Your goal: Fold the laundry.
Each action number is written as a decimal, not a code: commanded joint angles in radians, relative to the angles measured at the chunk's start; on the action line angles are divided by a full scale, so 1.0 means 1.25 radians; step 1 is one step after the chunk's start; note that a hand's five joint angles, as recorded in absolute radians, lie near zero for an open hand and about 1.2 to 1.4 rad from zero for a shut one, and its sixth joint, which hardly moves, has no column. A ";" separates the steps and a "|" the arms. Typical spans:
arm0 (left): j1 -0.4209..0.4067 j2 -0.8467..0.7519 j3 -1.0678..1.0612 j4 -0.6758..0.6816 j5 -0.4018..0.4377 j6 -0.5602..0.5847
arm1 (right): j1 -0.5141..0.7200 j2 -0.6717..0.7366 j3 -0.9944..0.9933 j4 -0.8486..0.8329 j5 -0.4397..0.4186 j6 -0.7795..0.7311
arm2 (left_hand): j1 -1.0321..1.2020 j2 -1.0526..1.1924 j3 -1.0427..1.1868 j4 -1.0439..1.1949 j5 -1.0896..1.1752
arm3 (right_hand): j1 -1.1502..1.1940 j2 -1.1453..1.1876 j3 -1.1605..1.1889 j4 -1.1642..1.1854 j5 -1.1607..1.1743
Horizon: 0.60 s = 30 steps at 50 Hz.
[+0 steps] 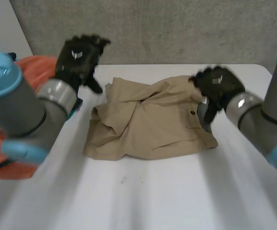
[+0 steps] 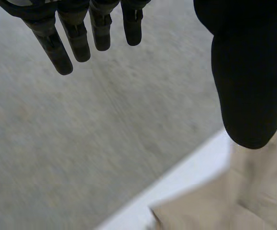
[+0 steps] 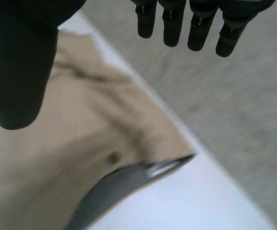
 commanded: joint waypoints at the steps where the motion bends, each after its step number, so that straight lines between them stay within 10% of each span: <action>1: -0.047 0.118 -0.240 -0.009 0.005 0.005 | -0.025 -0.037 0.185 0.027 -0.067 -0.041 | 0.041 0.031 0.025 0.035 0.018 | 0.110 0.118 0.118 0.116 0.111; 24: -0.030 -0.303 0.055 0.039 -0.011 0.014 | -0.030 0.070 0.309 -0.301 -0.065 -0.052 | 0.046 0.035 0.030 0.040 0.023 | 0.313 0.320 0.320 0.318 0.313; 30: 0.061 -0.367 0.124 0.040 -0.079 0.090 | -0.034 0.078 0.299 -0.305 -0.065 -0.063 | 0.046 0.035 0.030 0.040 0.023 | 0.355 0.362 0.362 0.360 0.355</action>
